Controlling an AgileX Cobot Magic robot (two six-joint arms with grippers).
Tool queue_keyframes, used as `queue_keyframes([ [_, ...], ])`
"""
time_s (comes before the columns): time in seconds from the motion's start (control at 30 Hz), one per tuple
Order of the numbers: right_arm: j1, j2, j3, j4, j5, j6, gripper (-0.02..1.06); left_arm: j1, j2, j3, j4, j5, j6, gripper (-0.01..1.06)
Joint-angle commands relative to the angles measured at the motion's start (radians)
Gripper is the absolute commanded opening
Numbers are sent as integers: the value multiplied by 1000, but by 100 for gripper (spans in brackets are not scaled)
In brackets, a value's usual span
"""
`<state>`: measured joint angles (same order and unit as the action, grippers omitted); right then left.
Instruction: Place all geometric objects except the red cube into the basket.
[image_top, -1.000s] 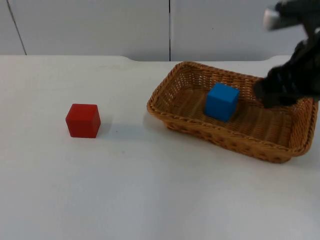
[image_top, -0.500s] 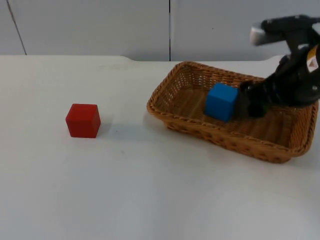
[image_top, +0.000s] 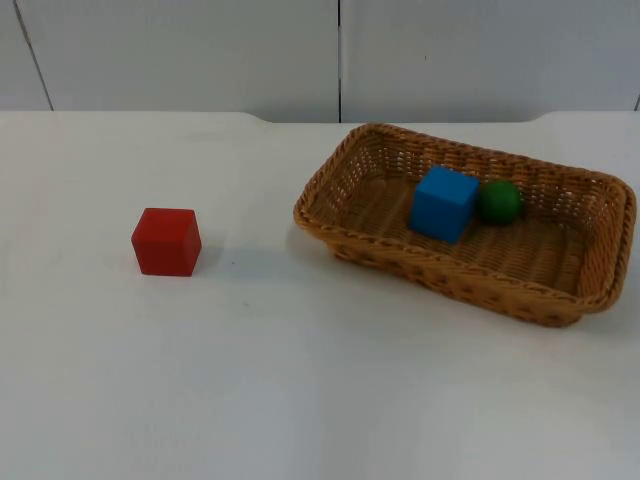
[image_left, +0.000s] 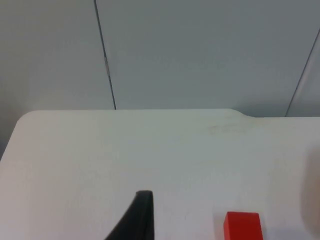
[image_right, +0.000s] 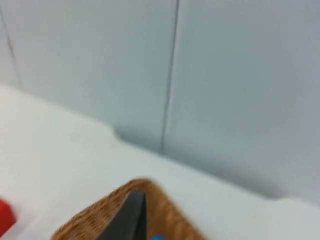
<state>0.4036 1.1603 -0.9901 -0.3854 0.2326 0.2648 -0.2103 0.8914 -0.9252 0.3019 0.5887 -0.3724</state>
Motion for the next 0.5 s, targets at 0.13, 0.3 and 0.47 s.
queue_keyframes([
  [0.13,-50,-42,-2,-44,153,3,104,3,-3,4,4,-76,1,104],
  [0.3,-53,-51,-2,-10,147,4,104,3,-3,4,12,-80,1,104],
  [0.47,-177,-73,-2,-5,147,41,104,3,34,4,34,-107,-3,104],
])
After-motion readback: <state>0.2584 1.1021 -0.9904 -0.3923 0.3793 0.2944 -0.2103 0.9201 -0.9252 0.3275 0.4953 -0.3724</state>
